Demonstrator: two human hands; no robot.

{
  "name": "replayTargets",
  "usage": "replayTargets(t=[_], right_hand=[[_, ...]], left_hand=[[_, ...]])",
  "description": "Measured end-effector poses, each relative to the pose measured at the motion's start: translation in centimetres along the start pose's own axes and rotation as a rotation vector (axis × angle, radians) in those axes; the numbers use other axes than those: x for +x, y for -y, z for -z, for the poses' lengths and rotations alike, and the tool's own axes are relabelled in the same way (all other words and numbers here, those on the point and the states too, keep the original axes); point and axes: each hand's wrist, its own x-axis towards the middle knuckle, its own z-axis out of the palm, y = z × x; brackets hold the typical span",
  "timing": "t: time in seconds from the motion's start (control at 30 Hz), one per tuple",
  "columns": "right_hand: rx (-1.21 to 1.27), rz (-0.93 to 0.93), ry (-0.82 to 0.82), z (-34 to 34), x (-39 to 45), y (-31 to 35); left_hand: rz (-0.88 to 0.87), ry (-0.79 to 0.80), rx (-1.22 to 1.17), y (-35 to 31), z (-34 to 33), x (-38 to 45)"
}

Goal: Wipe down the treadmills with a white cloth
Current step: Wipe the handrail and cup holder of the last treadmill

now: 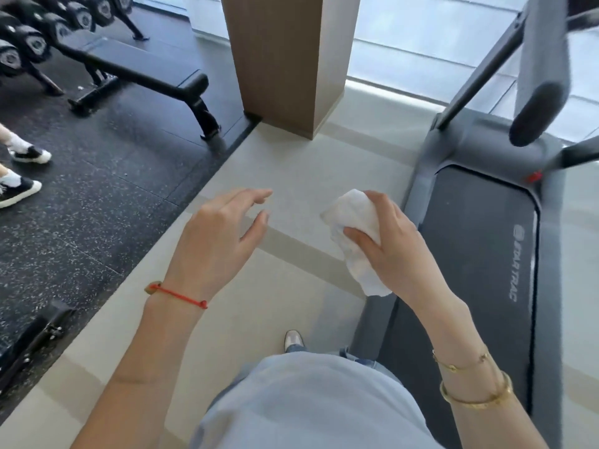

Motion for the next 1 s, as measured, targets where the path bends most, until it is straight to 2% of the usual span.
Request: replayTargets(t=[0.47, 0.63, 1.0], right_hand=[[-0.104, -0.219, -0.198, 2.6, 18.3, -3.7], [-0.104, -0.315, -0.307, 3.6, 25.3, -5.1], [-0.199, -0.579, -0.586, 8.9, 36.8, -7.9]], left_hand=[[-0.268, 0.158, -0.157, 3.6, -7.2, 26.1], [-0.419, 0.197, -0.219, 3.9, -10.5, 36.6], [-0.746, 0.363, -0.321, -0.4, -16.9, 56.8]])
